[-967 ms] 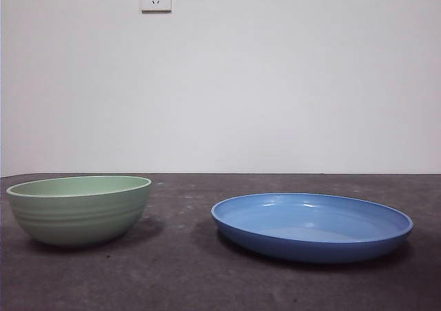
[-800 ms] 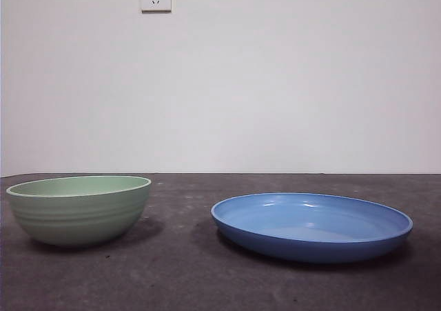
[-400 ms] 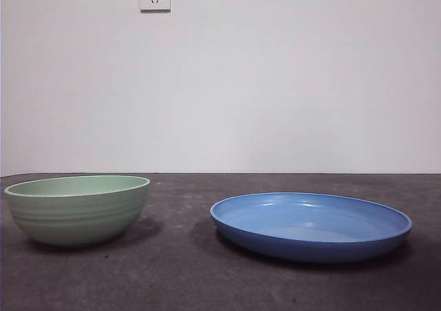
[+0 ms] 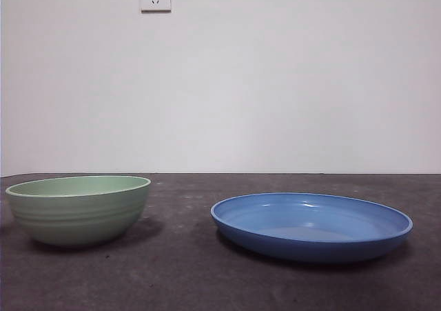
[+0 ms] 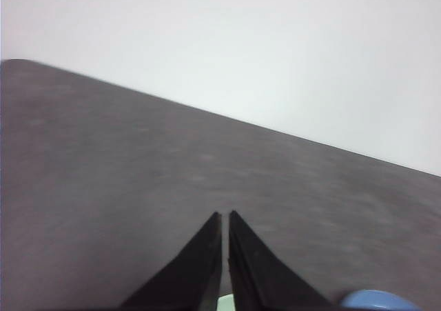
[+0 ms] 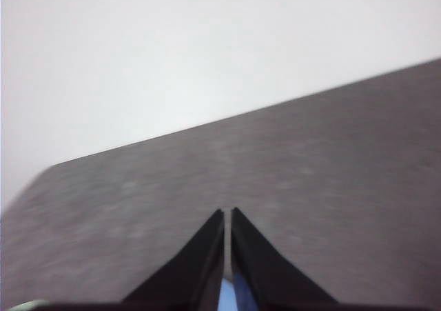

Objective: Place the green bowl on the blue plate

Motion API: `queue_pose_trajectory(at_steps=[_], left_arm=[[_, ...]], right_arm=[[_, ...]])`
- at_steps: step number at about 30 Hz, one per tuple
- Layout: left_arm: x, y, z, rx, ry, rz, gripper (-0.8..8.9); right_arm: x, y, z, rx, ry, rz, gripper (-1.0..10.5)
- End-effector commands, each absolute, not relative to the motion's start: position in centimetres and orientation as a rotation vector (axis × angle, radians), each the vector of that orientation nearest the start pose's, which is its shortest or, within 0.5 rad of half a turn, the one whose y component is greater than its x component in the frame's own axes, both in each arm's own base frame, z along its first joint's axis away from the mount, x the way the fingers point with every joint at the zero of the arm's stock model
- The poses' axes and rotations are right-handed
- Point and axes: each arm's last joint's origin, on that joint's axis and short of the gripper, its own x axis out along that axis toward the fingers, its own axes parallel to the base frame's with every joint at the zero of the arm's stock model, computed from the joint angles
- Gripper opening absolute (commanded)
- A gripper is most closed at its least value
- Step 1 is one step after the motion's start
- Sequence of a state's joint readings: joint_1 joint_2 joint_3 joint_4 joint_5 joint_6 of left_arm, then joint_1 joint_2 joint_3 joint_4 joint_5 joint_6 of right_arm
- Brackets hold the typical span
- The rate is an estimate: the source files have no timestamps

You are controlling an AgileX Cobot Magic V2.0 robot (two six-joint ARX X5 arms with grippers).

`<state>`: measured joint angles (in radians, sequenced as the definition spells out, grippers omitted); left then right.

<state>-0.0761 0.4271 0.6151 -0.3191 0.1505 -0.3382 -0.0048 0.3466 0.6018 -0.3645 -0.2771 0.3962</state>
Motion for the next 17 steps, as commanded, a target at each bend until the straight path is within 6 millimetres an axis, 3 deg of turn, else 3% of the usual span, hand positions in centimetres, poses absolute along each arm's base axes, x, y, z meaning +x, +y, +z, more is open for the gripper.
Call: queue_pose_trajectory(at_steps=[1,8,13,17], left_arm=[[10.9,-1.7,33.4,-0.332,0.174,-0.301,0.18],[11.7,-3.1,36.4,-0.338,0.296,-0.493,0.18],[12.6,-4.3,36.3,-0.334,0.397,-0.648,0.19],[13.1,-5.1,35.6,-0.288,0.458,-0.705,0.20]], right_arm=[[9.5,1.1,32.6,0.425,0.211,0.368,0.1],[10.4,2.5,35.9,0.375,0.349,0.559,0.1],[10.9,3.5,36.6,0.278,0.474,0.638,0.1],[11.5,4.0,36.0,0.221,0.552,0.695,0.1]])
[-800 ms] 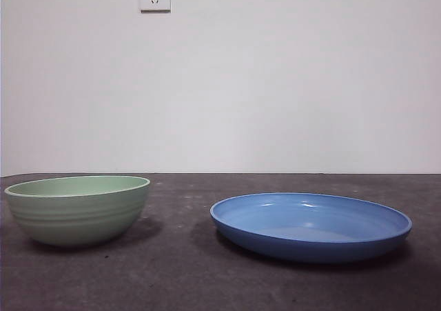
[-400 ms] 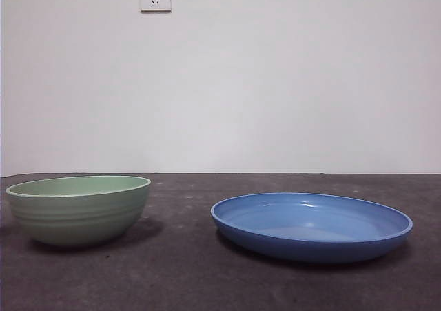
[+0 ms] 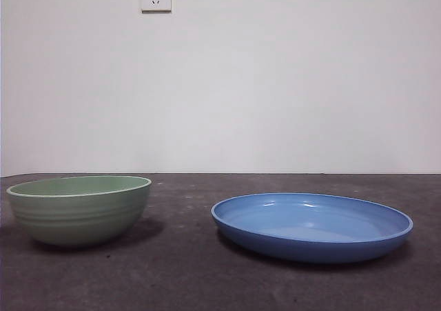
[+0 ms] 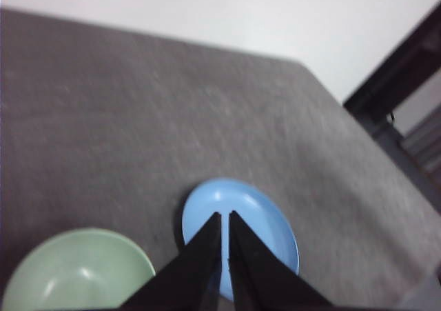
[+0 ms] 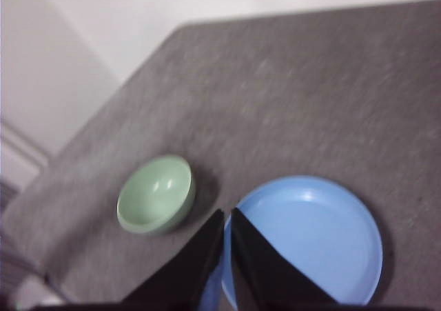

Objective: Place the green bowl on the blue plate

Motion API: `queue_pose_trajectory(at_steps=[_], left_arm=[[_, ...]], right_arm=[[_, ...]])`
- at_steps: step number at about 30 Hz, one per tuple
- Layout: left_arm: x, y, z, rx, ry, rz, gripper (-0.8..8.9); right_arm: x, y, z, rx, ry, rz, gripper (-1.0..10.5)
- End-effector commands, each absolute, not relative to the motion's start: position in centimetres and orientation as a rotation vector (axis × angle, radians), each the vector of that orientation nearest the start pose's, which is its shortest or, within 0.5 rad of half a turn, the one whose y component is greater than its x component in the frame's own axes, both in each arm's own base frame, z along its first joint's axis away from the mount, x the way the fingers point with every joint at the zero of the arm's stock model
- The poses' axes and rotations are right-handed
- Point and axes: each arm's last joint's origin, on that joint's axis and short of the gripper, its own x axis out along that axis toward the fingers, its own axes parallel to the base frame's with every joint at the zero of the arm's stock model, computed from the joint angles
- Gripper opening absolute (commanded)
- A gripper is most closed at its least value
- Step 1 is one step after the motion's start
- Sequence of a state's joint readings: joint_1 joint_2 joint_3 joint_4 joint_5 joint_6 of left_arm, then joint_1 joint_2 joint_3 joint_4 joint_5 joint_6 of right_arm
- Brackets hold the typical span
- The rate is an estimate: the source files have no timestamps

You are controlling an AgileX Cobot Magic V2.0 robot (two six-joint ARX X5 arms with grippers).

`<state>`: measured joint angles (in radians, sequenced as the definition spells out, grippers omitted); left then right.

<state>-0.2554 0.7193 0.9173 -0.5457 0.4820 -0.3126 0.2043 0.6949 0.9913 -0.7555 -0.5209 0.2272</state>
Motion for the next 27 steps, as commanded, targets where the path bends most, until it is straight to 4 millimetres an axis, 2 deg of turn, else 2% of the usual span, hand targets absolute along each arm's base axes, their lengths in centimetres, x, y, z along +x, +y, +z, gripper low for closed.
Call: queue_pose_trajectory(at_steps=[1,14,16,19,20,22,27], left_arm=[[13.13,-5.20,35.46,-0.279,0.471,-0.712,0.20],[13.28,-5.51,35.21,-0.264,0.492,-0.728,0.47],[13.28,-5.50,35.21,-0.264,0.492,-0.727,1.72],[13.29,-5.50,35.22,-0.263,0.490,-0.727,5.02],[13.29,-5.50,35.22,-0.263,0.490,-0.727,5.63],[13.31,-5.51,35.27,-0.261,0.484,-0.728,6.12],[13.41,-5.48,35.37,-0.256,0.468,-0.715,6.28]], right_arm=[[11.60,4.11,35.78,0.212,0.570,0.705,0.1],[11.86,4.33,35.33,0.178,0.608,0.731,0.1],[11.86,4.33,35.33,0.178,0.608,0.731,0.6],[11.86,4.32,35.33,0.178,0.608,0.730,3.2],[11.86,4.32,35.33,0.177,0.607,0.728,3.9],[11.88,4.31,35.33,0.176,0.607,0.724,4.9],[11.87,4.31,35.33,0.176,0.607,0.725,5.2]])
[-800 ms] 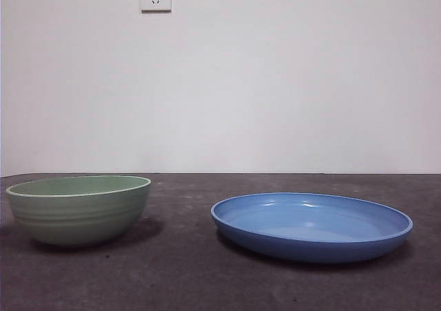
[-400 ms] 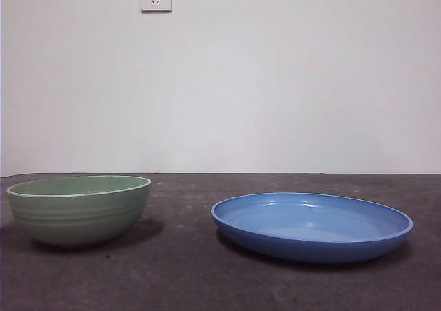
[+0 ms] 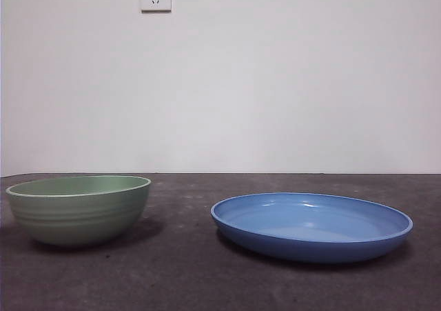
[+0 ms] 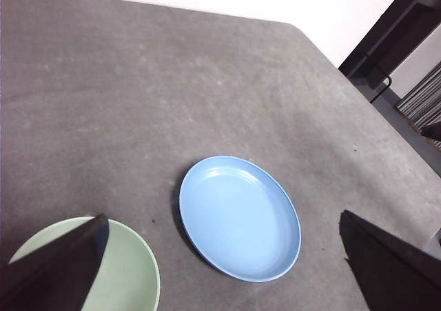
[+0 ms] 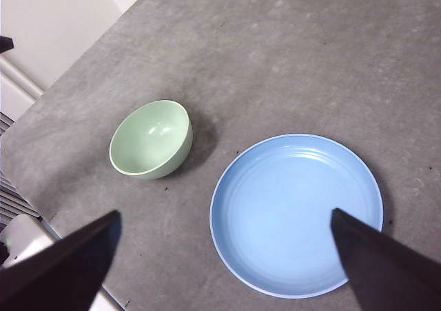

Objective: Place the green bowl on the blue plate

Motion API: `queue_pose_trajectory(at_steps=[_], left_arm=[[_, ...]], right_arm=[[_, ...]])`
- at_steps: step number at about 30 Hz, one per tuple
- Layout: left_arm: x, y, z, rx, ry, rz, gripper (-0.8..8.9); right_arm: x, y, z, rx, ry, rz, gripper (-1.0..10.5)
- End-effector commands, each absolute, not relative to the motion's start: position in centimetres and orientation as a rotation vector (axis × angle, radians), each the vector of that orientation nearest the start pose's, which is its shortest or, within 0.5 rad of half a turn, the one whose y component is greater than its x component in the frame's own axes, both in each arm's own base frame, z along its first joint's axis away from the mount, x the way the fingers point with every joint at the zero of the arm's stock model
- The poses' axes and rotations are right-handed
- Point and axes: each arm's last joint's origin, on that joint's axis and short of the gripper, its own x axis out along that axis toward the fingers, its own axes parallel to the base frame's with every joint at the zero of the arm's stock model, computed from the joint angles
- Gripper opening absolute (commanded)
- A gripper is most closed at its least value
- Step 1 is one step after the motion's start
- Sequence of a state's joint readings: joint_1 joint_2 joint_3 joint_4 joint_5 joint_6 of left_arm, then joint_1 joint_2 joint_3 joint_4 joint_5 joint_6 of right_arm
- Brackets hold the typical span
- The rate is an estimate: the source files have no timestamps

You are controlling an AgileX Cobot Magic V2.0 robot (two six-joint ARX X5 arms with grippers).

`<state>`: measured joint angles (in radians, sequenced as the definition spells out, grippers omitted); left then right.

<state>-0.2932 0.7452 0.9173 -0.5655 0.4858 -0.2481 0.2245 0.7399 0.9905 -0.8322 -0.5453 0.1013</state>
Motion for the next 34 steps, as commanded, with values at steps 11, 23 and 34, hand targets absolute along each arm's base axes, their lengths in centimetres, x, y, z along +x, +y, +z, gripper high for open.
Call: queue_pose_trajectory(at_steps=[11,23,34], left_arm=[[15.9,-4.9,33.0,-0.265,0.660,-0.520,6.88],[22.6,-4.2,26.4,-0.229,1.018,-0.309,6.78],[27.1,-4.7,20.0,-0.233,1.221,-0.273,6.10]], right_arm=[[11.9,4.3,35.3,0.176,0.610,0.724,5.6],[11.8,4.3,35.3,0.178,0.607,0.733,5.6],[11.8,4.3,35.3,0.178,0.607,0.733,5.6]])
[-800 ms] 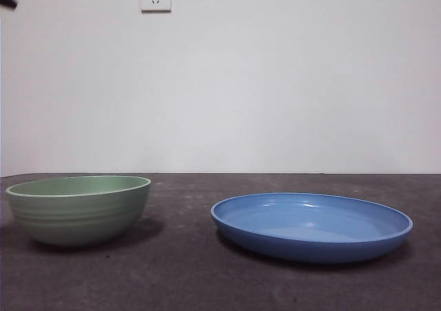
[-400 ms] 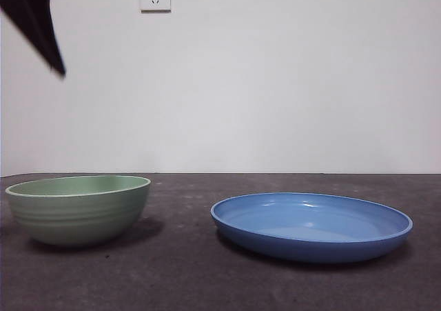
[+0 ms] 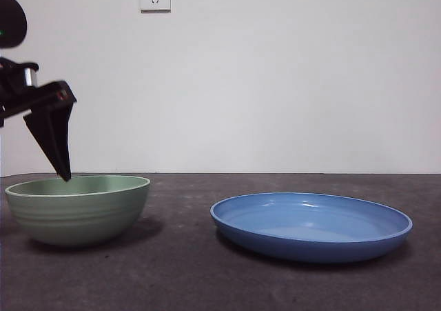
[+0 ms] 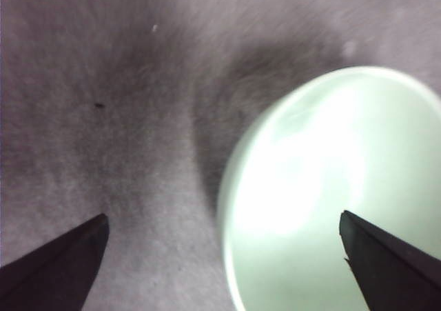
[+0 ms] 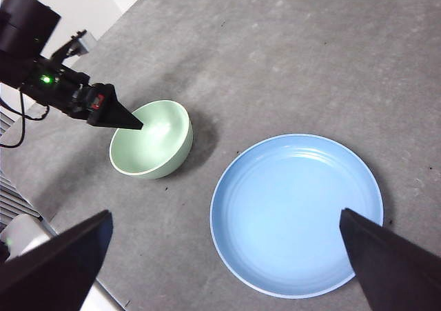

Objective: Place the green bowl on the blue plate

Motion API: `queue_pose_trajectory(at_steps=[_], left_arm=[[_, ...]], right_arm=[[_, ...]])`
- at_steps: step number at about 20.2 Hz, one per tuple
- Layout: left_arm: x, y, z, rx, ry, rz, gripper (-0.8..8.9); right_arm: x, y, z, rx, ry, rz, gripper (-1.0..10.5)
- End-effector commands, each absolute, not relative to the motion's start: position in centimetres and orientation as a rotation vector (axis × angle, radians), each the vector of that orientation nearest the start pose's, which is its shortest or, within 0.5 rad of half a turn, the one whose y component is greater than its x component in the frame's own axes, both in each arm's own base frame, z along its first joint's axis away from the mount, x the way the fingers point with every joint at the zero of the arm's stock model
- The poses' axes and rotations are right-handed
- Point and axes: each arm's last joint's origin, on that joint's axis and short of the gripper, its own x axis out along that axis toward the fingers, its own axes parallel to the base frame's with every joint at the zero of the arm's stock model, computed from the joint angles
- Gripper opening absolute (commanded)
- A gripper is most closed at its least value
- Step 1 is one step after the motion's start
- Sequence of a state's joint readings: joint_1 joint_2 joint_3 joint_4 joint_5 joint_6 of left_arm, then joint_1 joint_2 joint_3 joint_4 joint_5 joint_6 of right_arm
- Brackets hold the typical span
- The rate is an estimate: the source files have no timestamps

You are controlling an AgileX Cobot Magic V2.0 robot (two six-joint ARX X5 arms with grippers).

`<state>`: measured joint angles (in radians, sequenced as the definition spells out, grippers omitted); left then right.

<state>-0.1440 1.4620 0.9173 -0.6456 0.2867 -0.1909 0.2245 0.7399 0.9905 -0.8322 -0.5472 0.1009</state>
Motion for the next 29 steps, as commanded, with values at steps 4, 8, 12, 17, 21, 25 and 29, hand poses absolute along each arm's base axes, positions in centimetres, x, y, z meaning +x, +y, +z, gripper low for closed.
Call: queue_pose_trajectory(at_steps=[4,8,12,17,21,25,29], left_arm=[[27.6,-4.8,19.2,-0.231,1.229,-0.274,4.81],[27.8,-4.8,18.6,-0.228,1.252,-0.272,3.05],[27.9,-4.8,18.3,-0.228,1.263,-0.271,0.85],[28.3,-5.1,19.2,-0.211,1.253,-0.287,0.09],[29.4,-6.7,22.7,-0.225,1.223,-0.305,0.10],[30.9,-10.6,26.0,-0.186,1.189,-0.393,0.10],[32.1,-16.3,26.8,-0.128,1.181,-0.502,0.10]], right_arm=[[11.8,4.3,35.3,0.178,0.607,0.732,5.6],[11.8,4.3,35.3,0.178,0.607,0.732,5.6],[11.8,4.3,35.3,0.178,0.607,0.732,5.6],[11.8,4.3,35.3,0.178,0.606,0.732,5.6],[11.8,4.3,35.4,0.178,0.606,0.731,5.6],[11.4,4.1,35.4,0.168,0.597,0.701,5.6],[10.3,3.7,35.5,0.152,0.591,0.648,5.6]])
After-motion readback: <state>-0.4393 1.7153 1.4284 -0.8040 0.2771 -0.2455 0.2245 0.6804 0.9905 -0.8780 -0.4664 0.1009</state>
